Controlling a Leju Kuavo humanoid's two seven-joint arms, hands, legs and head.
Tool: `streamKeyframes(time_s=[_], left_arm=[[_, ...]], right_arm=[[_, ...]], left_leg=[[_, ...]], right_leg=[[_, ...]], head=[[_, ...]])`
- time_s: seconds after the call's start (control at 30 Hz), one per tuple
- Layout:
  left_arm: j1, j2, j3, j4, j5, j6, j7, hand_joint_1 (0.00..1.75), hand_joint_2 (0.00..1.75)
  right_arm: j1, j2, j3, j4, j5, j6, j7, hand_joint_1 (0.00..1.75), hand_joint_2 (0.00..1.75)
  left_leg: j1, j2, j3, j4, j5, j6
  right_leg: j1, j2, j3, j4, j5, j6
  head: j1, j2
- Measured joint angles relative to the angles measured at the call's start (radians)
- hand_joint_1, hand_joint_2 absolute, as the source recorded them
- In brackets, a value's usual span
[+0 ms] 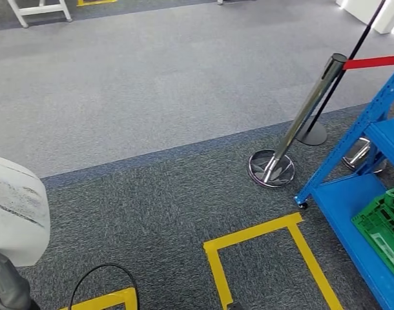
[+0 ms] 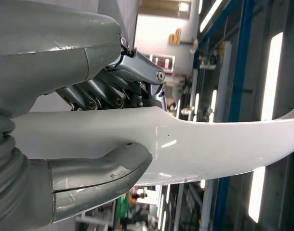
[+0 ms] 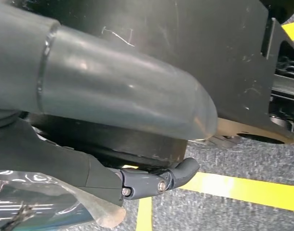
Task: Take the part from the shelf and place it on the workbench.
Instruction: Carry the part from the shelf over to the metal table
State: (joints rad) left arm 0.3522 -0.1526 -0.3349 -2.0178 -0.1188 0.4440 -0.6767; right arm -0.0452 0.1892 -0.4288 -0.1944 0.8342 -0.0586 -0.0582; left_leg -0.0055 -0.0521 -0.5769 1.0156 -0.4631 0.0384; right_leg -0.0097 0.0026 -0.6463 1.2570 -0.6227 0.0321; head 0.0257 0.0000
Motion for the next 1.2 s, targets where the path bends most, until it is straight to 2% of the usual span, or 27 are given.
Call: streamKeyframes(time_s=[0.03, 0.1, 0.17, 0.2, 0.23, 0.3, 0.37, 0.4, 0.43, 0.47, 0.5, 0.53, 0.6, 0.67, 0.73, 0.77, 0.83, 0.87, 0.9, 0.93, 0.97, 1.0, 1.03, 1.1, 1.13, 1.17, 1.2], left_arm=[[-0.002, -0.001, 0.0, 0.003, -0.002, 0.001, 0.0, 1.75, 1.75], [-0.008, -0.004, -0.001, 0.009, -0.004, 0.002, 0.0, 1.75, 1.75], [-0.012, -0.005, -0.003, 0.014, -0.005, 0.002, 0.0, 1.75, 1.75], [-0.014, -0.006, -0.003, 0.017, -0.005, 0.003, 0.0, 1.75, 1.75], [-0.014, -0.006, -0.004, 0.02, -0.005, 0.004, 0.0, 1.75, 1.75], [-0.019, -0.006, -0.004, 0.025, -0.005, 0.008, 0.0, 1.75, 1.75], [-0.026, -0.005, -0.004, 0.031, -0.005, 0.01, 0.0, 1.75, 1.75], [-0.029, -0.005, -0.004, 0.035, -0.005, 0.011, 0.0, 1.75, 1.75], [-0.03, -0.005, -0.004, 0.039, -0.005, 0.012, 0.0, 1.75, 1.75], [-0.03, -0.005, -0.004, 0.043, -0.005, 0.013, 0.0, 1.75, 1.75], [-0.03, -0.005, -0.004, 0.046, -0.005, 0.014, 0.0, 1.75, 1.75], [-0.031, -0.005, -0.004, 0.048, -0.005, 0.014, 0.0, 1.75, 1.75], [-0.034, -0.005, -0.004, 0.051, -0.005, 0.016, 0.0, 1.75, 1.75], [-0.036, -0.005, -0.004, 0.053, -0.005, 0.02, 0.0, 1.75, 1.75], [-0.037, -0.004, -0.004, 0.054, 0.0, 0.028, 0.0, 1.75, 1.75], [-0.037, -0.003, -0.003, 0.054, 0.004, 0.031, 0.0, 1.75, 1.75], [-0.038, 0.001, 0.004, 0.054, 0.016, 0.032, 0.0, 1.75, 1.75], [-0.039, 0.002, 0.009, 0.053, 0.022, 0.028, 0.0, 1.75, 1.75], [-0.038, 0.004, 0.016, 0.053, 0.028, 0.023, 0.0, 1.75, 1.75], [-0.035, 0.005, 0.024, 0.053, 0.032, 0.016, 0.0, 1.75, 1.75], [-0.031, 0.005, 0.032, 0.053, 0.035, 0.008, 0.0, 1.75, 1.75], [-0.027, 0.005, 0.04, 0.053, 0.036, -0.002, 0.0, 1.75, 1.75], [-0.024, 0.005, 0.049, 0.053, 0.037, -0.01, 0.0, 1.75, 1.75], [-0.02, 0.003, 0.065, 0.053, 0.036, -0.022, 0.0, 1.75, 1.75], [-0.019, 0.002, 0.071, 0.053, 0.035, -0.027, 0.0, 1.75, 1.75], [-0.018, 0.001, 0.077, 0.053, 0.033, -0.031, 0.0, 1.75, 1.75], [-0.016, 0.0, 0.082, 0.053, 0.031, -0.035, 0.0, 1.75, 1.75]], right_arm=[[0.0, 0.0, -0.002, 0.0, 0.0, 0.0, 0.001, 0.0, 0.0], [0.0, 0.0, -0.004, 0.001, -0.001, 0.001, 0.003, 0.0, 0.0], [0.0, -0.001, -0.008, 0.001, -0.003, 0.002, 0.005, 0.0, 0.0], [0.0, -0.001, -0.01, 0.001, -0.004, 0.003, 0.006, 0.0, 0.0], [-0.001, -0.001, -0.011, 0.001, -0.004, 0.004, 0.006, 0.0, 0.0], [-0.001, 0.0, -0.013, 0.001, -0.005, 0.006, 0.006, 0.0, 0.0], [0.001, 0.0, -0.017, 0.001, -0.006, 0.008, 0.006, 0.0, 0.0], [0.002, 0.0, -0.019, 0.001, -0.006, 0.009, 0.006, 0.0, 0.0], [0.004, -0.001, -0.021, 0.001, -0.006, 0.01, 0.006, 0.0, 0.0], [0.004, -0.001, -0.022, 0.001, -0.006, 0.01, 0.006, 0.0, 0.0], [0.004, -0.001, -0.023, 0.001, -0.006, 0.011, 0.006, 0.0, 0.0], [0.004, -0.001, -0.024, 0.001, -0.005, 0.012, 0.005, 0.0, 0.0], [0.003, -0.001, -0.026, 0.001, -0.004, 0.014, 0.005, 0.0, 0.0], [0.003, -0.001, -0.026, 0.001, -0.001, 0.017, 0.004, 0.0, 0.0], [0.001, -0.001, -0.026, 0.0, 0.007, 0.02, 0.006, 0.0, 0.0], [-0.001, -0.001, -0.027, -0.001, 0.013, 0.022, 0.007, 0.0, 0.0], [-0.005, -0.001, -0.026, -0.002, 0.028, 0.025, 0.007, 0.0, 0.0], [-0.006, -0.001, -0.026, -0.002, 0.034, 0.025, 0.007, 0.0, 0.0], [-0.006, 0.0, -0.026, -0.002, 0.039, 0.025, 0.006, 0.0, 0.0], [-0.006, 0.0, -0.026, -0.002, 0.043, 0.025, 0.007, 0.0, 0.0], [-0.005, 0.0, -0.026, -0.002, 0.046, 0.025, 0.007, 0.0, 0.0], [-0.006, -0.001, -0.026, -0.002, 0.048, 0.024, 0.009, 0.0, 0.0], [-0.006, -0.001, -0.026, -0.002, 0.049, 0.024, 0.01, 0.0, 0.0], [-0.007, -0.001, -0.026, -0.002, 0.051, 0.024, 0.016, 0.0, 0.0], [-0.007, -0.001, -0.026, -0.002, 0.052, 0.025, 0.018, 0.0, 0.0], [-0.007, -0.001, -0.026, -0.002, 0.054, 0.025, 0.022, 0.0, 0.0], [-0.007, -0.001, -0.026, -0.002, 0.055, 0.027, 0.025, 0.0, 0.0]], left_leg=[[0.001, -0.015, 0.001, 0.002, -0.001, -0.002], [0.0, -0.041, -0.001, 0.008, -0.004, -0.008], [0.002, -0.063, -0.008, 0.012, -0.003, -0.02], [0.005, -0.074, -0.011, 0.011, 0.0, -0.026], [0.006, -0.074, -0.013, 0.012, 0.0, -0.031], [0.005, -0.034, -0.031, 0.051, -0.025, -0.041], [0.006, 0.021, -0.081, 0.163, -0.084, -0.05], [0.008, 0.033, -0.113, 0.23, -0.113, -0.054], [0.011, 0.038, -0.135, 0.277, -0.127, -0.057], [0.014, 0.04, -0.141, 0.292, -0.122, -0.059], [0.015, 0.044, -0.128, 0.265, -0.099, -0.06], [0.016, 0.054, -0.097, 0.206, -0.063, -0.059], [0.01, 0.101, -0.03, 0.073, -0.012, -0.053], [0.001, 0.128, -0.005, 0.018, -0.006, -0.041], [-0.003, 0.108, -0.007, 0.013, -0.006, -0.027], [-0.002, 0.096, -0.006, 0.009, -0.005, -0.02], [0.003, 0.074, -0.002, 0.002, 0.0, -0.008], [0.003, 0.063, -0.002, 0.001, 0.001, -0.004], [0.003, 0.051, -0.003, 0.001, 0.001, -0.001], [0.001, 0.037, -0.003, 0.002, 0.001, 0.0], [0.0, 0.022, -0.002, 0.002, 0.001, 0.0], [0.0, 0.007, -0.001, 0.003, 0.001, 0.001], [-0.001, -0.01, 0.001, 0.003, 0.0, 0.0], [0.0, -0.039, 0.001, 0.007, -0.001, -0.003], [0.001, -0.052, -0.002, 0.009, -0.001, -0.008], [0.003, -0.064, -0.007, 0.01, -0.001, -0.013], [0.005, -0.076, -0.01, 0.01, 0.001, -0.021]], right_leg=[[-0.001, 0.012, 0.023, -0.066, 0.045, -0.001], [-0.006, 0.059, 0.071, -0.187, 0.099, -0.005], [-0.007, 0.084, 0.093, -0.229, 0.103, -0.009], [-0.006, 0.075, 0.097, -0.233, 0.105, -0.013], [-0.006, 0.063, 0.101, -0.236, 0.108, -0.018], [-0.008, 0.036, 0.107, -0.243, 0.111, -0.03], [-0.007, 0.005, 0.111, -0.246, 0.109, -0.037], [-0.006, -0.012, 0.111, -0.246, 0.107, -0.039], [-0.005, -0.028, 0.112, -0.246, 0.106, -0.039], [-0.005, -0.043, 0.113, -0.246, 0.104, -0.039], [-0.005, -0.057, 0.116, -0.246, 0.101, -0.038], [-0.004, -0.069, 0.12, -0.246, 0.099, -0.036], [-0.001, -0.091, 0.128, -0.245, 0.091, -0.028], [0.004, -0.11, 0.133, -0.245, 0.085, -0.018], [0.003, -0.127, 0.141, -0.248, 0.081, -0.006], [0.001, -0.117, 0.142, -0.245, 0.074, 0.0], [-0.003, -0.064, 0.116, -0.186, 0.035, 0.007], [-0.004, -0.034, 0.083, -0.123, 0.004, 0.007], [-0.004, -0.017, 0.045, -0.05, -0.024, 0.006], [-0.003, -0.009, 0.01, 0.011, -0.041, 0.005], [-0.003, -0.006, -0.011, 0.04, -0.038, 0.004], [-0.002, -0.003, -0.014, 0.028, -0.014, 0.002], [-0.002, 0.004, 0.002, -0.022, 0.026, -0.001], [-0.005, 0.051, 0.053, -0.159, 0.097, -0.007], [-0.007, 0.074, 0.074, -0.205, 0.113, -0.009], [-0.007, 0.09, 0.086, -0.229, 0.115, -0.01], [-0.006, 0.09, 0.091, -0.234, 0.113, -0.011]], head=[[0.0, 0.0], [-0.001, 0.0], [-0.001, 0.0], [-0.001, 0.0], [-0.001, 0.0], [-0.006, 0.0], [-0.011, 0.0], [-0.011, 0.0], [-0.011, 0.0], [-0.011, 0.0], [-0.011, 0.0], [-0.011, 0.0], [-0.012, 0.0], [-0.011, 0.0], [-0.009, 0.0], [-0.008, 0.0], [-0.004, 0.0], [-0.002, 0.0], [-0.001, 0.0], [0.001, 0.0], [0.0, 0.0], [0.0, 0.0], [0.0, 0.0], [0.0, 0.0], [0.0, 0.0], [0.0, 0.0], [0.0, 0.0]])
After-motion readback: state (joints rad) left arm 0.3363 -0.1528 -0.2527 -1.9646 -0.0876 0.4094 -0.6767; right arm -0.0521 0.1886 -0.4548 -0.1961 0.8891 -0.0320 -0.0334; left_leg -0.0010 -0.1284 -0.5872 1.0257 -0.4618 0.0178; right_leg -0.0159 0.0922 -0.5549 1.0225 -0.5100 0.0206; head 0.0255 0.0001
